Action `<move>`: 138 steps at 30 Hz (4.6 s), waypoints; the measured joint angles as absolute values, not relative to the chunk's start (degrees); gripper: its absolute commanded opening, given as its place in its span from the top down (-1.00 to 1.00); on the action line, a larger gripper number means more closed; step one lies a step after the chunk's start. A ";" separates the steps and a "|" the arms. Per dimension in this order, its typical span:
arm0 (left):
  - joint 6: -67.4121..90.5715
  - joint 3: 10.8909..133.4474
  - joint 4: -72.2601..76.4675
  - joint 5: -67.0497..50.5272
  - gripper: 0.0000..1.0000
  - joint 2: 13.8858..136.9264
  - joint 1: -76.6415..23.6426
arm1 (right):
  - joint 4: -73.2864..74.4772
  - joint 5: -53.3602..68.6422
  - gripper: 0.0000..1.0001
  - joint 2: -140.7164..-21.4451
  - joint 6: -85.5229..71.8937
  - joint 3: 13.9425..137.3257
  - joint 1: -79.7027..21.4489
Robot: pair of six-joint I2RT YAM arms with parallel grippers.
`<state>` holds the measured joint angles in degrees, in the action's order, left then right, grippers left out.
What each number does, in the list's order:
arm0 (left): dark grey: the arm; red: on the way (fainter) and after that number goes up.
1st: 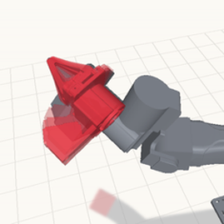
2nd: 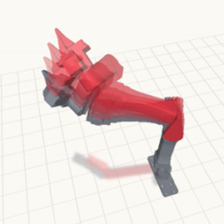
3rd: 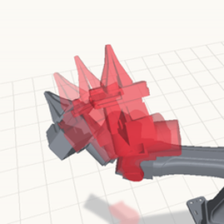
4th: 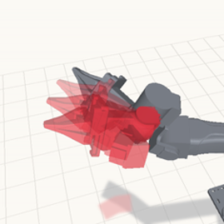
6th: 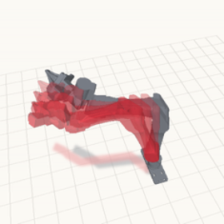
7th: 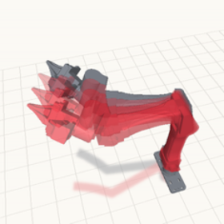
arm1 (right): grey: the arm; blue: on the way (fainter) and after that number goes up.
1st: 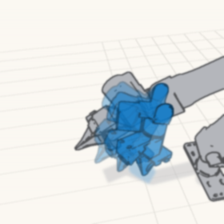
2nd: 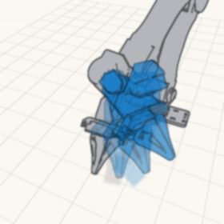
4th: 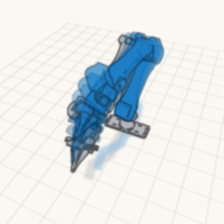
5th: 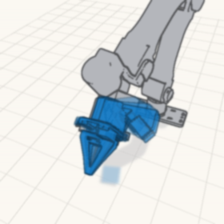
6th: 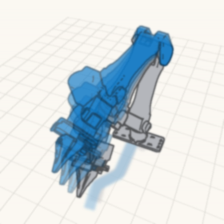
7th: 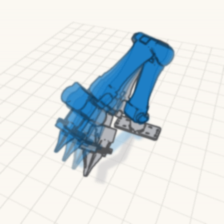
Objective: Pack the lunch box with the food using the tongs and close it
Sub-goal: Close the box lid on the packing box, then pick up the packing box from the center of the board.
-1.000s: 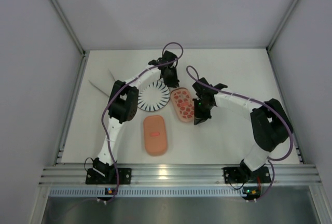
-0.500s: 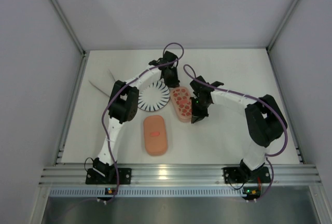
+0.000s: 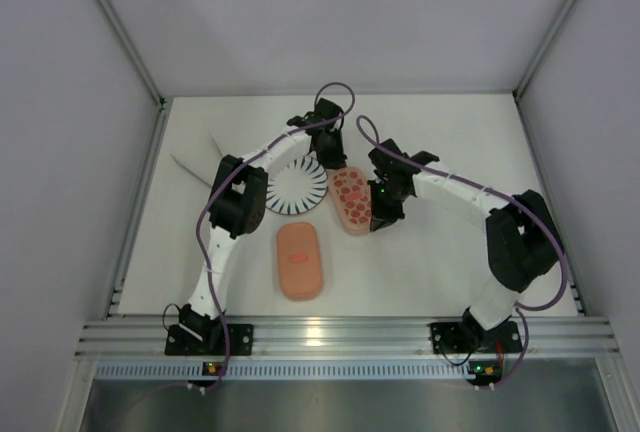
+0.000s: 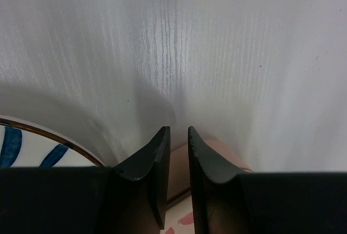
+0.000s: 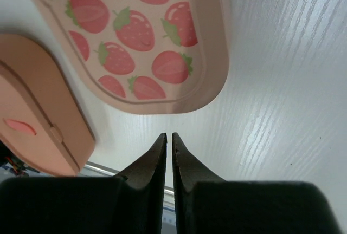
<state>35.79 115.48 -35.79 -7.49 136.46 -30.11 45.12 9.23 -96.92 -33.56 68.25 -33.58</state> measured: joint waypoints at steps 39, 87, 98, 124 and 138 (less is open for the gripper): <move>35.48 115.48 -36.45 -5.02 0.43 136.49 -30.09 | 42.09 9.78 0.88 -108.66 -31.94 82.17 -33.56; 32.47 97.27 -42.98 8.40 0.43 118.15 -38.39 | 41.50 10.41 0.89 -108.75 -33.80 81.80 -33.36; 32.84 97.69 -43.46 8.38 0.42 118.61 -38.37 | 41.47 10.48 0.88 -108.51 -34.61 81.69 -33.04; 34.52 98.13 -43.27 5.28 0.35 119.52 -37.98 | 33.19 22.68 -0.14 -101.51 -30.17 71.92 -19.90; 35.79 95.96 -41.43 3.81 0.39 118.72 -37.47 | 21.43 32.21 -0.36 -107.98 -29.63 67.09 -16.91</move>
